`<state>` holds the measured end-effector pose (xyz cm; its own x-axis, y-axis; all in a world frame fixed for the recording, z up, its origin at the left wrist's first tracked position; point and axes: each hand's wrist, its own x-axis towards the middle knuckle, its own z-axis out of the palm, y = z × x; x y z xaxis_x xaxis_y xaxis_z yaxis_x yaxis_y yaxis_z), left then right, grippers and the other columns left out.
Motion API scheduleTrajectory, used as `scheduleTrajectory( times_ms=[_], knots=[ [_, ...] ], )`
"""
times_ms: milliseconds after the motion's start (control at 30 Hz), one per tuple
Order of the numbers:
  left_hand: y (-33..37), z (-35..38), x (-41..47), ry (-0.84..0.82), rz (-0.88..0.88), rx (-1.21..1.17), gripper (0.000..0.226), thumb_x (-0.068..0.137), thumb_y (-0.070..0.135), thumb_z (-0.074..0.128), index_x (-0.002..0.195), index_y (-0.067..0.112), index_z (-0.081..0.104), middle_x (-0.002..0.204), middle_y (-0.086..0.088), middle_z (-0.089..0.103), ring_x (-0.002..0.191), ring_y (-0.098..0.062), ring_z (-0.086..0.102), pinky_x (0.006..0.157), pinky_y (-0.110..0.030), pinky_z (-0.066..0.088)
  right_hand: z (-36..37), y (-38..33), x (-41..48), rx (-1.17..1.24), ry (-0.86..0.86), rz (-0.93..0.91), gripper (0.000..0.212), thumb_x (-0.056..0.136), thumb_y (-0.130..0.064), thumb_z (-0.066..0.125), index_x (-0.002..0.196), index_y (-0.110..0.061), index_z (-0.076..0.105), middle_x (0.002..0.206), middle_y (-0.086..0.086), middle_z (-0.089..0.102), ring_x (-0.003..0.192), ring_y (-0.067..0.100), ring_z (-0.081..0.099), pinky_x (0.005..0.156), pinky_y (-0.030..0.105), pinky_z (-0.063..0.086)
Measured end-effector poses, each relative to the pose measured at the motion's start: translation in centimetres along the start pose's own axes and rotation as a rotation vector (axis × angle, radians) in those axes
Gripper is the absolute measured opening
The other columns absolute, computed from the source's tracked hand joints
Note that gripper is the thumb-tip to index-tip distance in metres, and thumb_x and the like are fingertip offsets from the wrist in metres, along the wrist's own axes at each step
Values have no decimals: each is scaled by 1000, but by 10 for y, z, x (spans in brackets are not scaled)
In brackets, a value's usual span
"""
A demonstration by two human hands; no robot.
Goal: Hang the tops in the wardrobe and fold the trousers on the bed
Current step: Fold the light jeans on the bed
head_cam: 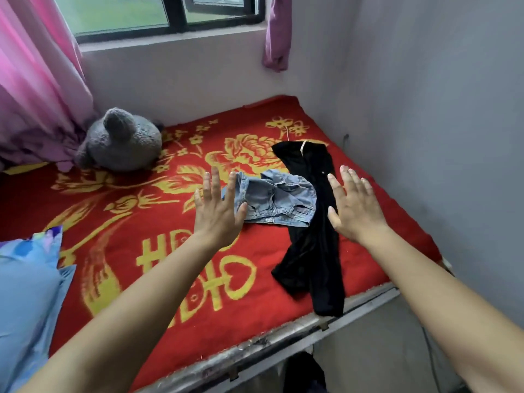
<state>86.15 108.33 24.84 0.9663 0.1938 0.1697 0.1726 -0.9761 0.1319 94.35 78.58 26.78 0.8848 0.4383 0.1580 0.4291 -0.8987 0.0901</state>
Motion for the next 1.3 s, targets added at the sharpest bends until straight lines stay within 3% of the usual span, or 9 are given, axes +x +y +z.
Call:
scheduleTrajectory(
  times_ms=[233,400,700,900,1033,1167,1300],
  knots=[
    [5,91,79,-236,-55,121,86,96,59,39,157,21,-7,161,-18,-20,150,-36,-11,117,-54,20,112,35,110,54,-258,-75,78,96,-35,47,159,-12,7,166,20,3,153,33,6,123,47,15],
    [15,146,119,-315,-125,125,85,95,48,50,158,17,4,163,-22,-9,151,-38,-1,113,-55,26,182,46,173,30,-360,-170,78,98,-38,45,159,-11,4,165,21,2,154,34,5,122,47,18],
    [7,300,140,-491,-35,125,82,90,31,57,157,13,14,163,-21,3,151,-37,5,115,-54,24,341,22,182,59,-509,-283,82,97,-35,47,159,-8,2,164,24,7,152,38,11,121,48,23],
    [-17,398,161,-538,44,297,77,90,25,50,157,15,12,164,-19,3,151,-35,1,117,-61,8,423,-1,179,121,-537,-228,94,94,-33,54,158,-10,-12,164,24,6,150,44,13,120,50,25],
    [-39,442,190,-499,5,344,76,85,20,53,154,11,20,160,-22,17,149,-40,11,120,-58,6,464,-7,198,86,-524,-145,91,95,-33,53,158,-8,-8,163,23,13,147,47,19,118,51,29],
    [-55,467,202,-552,-52,249,71,81,24,56,146,6,33,140,-19,48,135,-39,35,111,-50,27,490,-7,206,110,-542,-76,78,96,-37,47,156,0,12,149,20,40,135,42,38,109,49,38],
    [-67,482,210,-513,2,195,62,83,22,49,141,5,40,138,-19,52,128,-38,41,104,-47,34,503,-10,210,60,-519,-93,63,102,-31,35,155,0,21,146,22,44,129,43,45,96,51,41]
  ],
)
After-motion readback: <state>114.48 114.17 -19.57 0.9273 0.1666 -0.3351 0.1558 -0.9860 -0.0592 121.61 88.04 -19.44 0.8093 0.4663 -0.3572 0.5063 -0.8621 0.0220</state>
